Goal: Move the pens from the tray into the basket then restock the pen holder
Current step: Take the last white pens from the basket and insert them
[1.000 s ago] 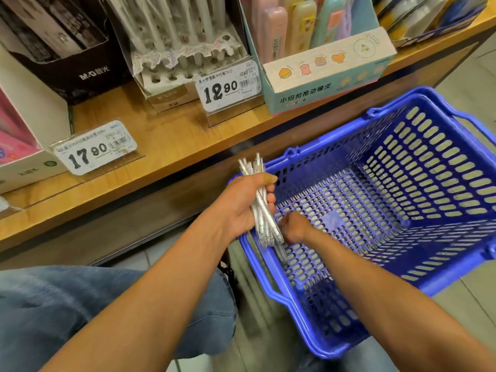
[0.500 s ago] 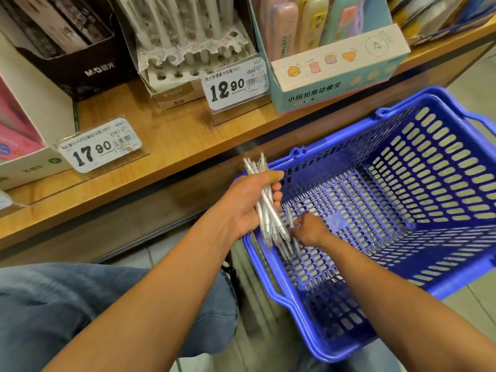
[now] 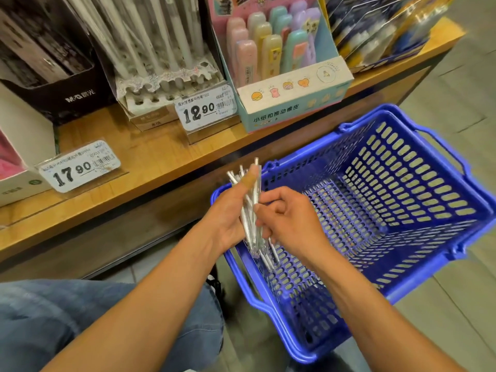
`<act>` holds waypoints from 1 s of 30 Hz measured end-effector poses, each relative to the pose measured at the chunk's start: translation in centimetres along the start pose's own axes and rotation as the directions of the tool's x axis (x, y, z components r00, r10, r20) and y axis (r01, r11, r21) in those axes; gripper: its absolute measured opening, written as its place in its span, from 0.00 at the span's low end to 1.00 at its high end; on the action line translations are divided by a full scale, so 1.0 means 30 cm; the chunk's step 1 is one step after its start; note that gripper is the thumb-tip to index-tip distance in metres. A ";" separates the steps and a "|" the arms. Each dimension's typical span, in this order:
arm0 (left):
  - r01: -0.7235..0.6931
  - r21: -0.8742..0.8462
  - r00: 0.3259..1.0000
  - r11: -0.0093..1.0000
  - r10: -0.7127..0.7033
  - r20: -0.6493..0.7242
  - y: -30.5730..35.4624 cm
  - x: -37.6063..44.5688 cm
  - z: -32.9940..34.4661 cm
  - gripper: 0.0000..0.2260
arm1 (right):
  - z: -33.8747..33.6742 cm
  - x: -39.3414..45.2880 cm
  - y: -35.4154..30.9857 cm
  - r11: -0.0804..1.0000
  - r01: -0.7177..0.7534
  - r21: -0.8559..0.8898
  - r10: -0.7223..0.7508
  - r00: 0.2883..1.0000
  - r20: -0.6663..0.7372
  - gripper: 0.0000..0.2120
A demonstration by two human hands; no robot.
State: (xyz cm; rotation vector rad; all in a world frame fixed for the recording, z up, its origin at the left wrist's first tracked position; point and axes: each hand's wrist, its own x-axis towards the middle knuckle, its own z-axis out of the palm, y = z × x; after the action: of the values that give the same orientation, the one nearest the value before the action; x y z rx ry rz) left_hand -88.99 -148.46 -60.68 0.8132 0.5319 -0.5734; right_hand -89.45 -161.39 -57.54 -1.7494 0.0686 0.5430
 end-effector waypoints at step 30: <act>-0.062 -0.011 0.978 0.998 0.059 -0.201 -0.005 0.017 -0.034 0.02 | 0.007 0.352 0.639 0.648 -0.296 -0.701 0.367 0.929 -0.053 0.12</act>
State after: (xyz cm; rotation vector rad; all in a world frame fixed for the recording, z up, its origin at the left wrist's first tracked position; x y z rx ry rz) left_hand -88.93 -147.87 -61.66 0.8732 0.6937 -0.4324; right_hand -86.48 -163.57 -79.13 -2.4828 0.1331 1.0237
